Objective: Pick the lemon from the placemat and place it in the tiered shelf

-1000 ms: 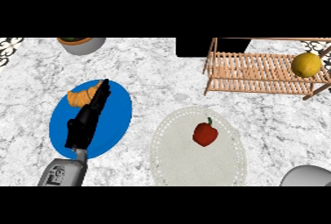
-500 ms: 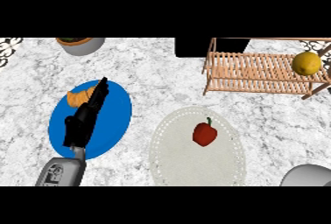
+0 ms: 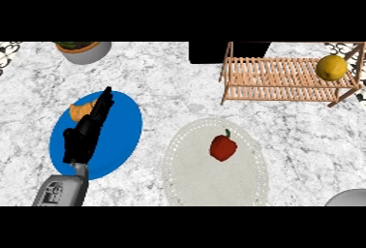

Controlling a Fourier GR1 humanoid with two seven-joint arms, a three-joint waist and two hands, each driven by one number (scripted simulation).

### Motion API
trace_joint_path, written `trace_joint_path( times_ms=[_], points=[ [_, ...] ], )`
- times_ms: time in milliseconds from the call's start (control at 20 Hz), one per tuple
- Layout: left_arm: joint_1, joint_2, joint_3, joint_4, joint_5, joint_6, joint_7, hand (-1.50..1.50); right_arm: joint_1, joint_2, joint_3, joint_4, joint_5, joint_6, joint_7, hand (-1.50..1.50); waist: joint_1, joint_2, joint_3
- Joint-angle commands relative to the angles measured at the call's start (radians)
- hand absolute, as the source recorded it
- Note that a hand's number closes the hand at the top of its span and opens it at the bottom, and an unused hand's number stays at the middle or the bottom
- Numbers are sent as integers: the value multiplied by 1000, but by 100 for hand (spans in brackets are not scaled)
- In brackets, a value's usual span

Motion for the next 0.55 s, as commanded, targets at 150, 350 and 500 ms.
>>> trace_joint_path(
  times_ms=[150,350,500],
  points=[
    [-3,-21,3,26,-9,22,-25,0,245,-117,-280,-132,-290,299,34,-150,-31,-4,2],
    [40,-20,-5,-37,3,10,15,0,355,-180,-444,-170,-455,469,33,-150,-28,-7,2],
    [20,13,35,21,27,-23,-38,0,423,-220,-612,-90,-568,531,-39,-150,-20,-1,1]
  ],
)
